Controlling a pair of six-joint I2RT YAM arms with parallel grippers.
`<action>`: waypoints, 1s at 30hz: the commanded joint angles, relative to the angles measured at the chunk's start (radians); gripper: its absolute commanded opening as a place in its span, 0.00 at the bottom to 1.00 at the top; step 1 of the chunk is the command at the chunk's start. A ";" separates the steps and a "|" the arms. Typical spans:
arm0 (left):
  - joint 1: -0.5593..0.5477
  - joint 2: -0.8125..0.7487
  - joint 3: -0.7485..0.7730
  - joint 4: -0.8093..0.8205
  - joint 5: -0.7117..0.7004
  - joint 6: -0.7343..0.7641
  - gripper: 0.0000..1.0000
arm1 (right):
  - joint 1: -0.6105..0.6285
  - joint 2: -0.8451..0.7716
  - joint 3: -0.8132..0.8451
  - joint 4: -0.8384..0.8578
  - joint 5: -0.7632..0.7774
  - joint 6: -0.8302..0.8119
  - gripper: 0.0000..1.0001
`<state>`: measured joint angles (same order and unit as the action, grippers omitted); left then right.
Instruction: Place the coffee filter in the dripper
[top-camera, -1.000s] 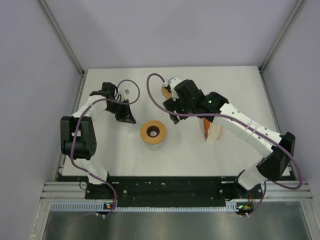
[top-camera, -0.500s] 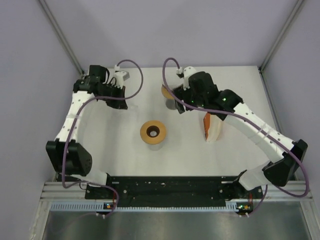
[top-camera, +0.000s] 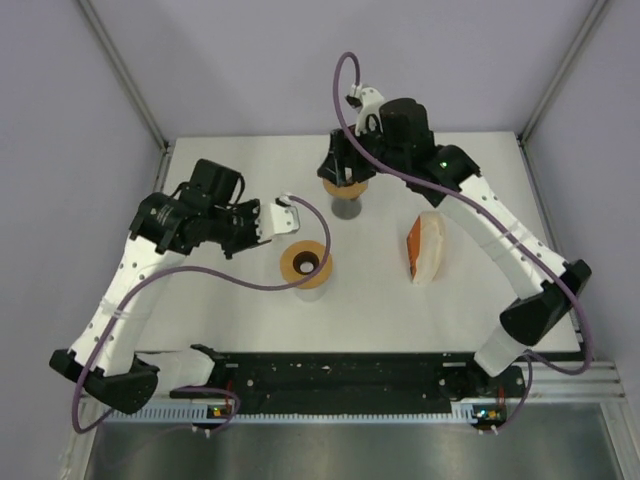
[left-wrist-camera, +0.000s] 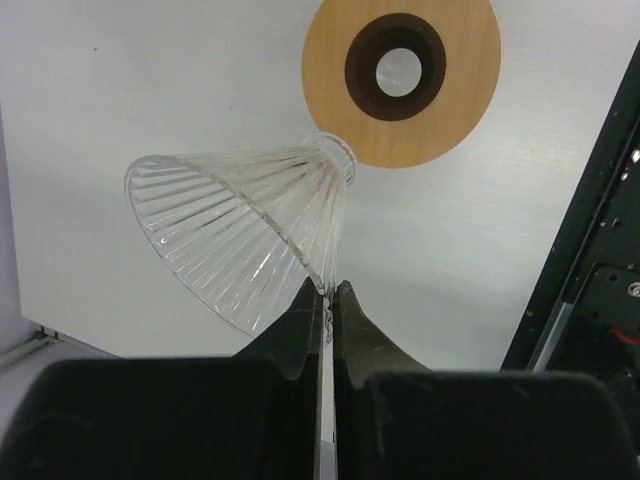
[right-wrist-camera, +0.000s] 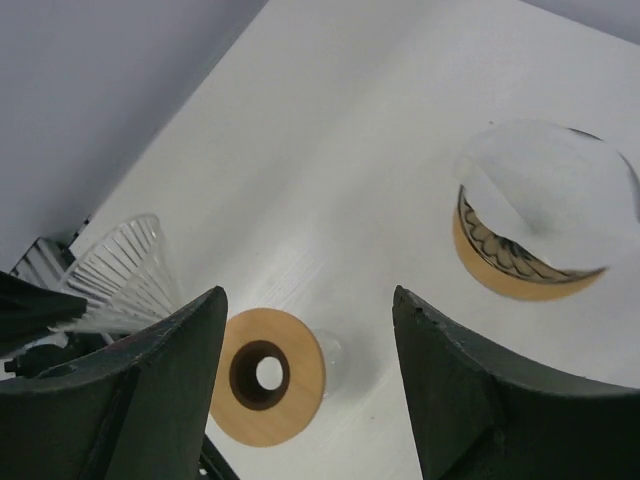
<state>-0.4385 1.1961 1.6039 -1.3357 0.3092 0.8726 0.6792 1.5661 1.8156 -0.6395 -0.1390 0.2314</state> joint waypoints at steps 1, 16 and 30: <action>-0.116 0.025 0.034 -0.045 -0.169 0.080 0.00 | 0.039 0.136 0.115 0.024 -0.195 0.069 0.67; -0.315 0.057 0.016 -0.014 -0.458 0.059 0.00 | 0.164 0.391 0.356 -0.110 -0.258 0.033 0.63; -0.333 0.069 0.011 0.039 -0.505 0.026 0.00 | 0.191 0.456 0.422 -0.223 -0.166 -0.021 0.00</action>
<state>-0.7677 1.2808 1.6028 -1.3609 -0.1493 0.9142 0.8684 2.0174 2.1986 -0.8223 -0.3367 0.2447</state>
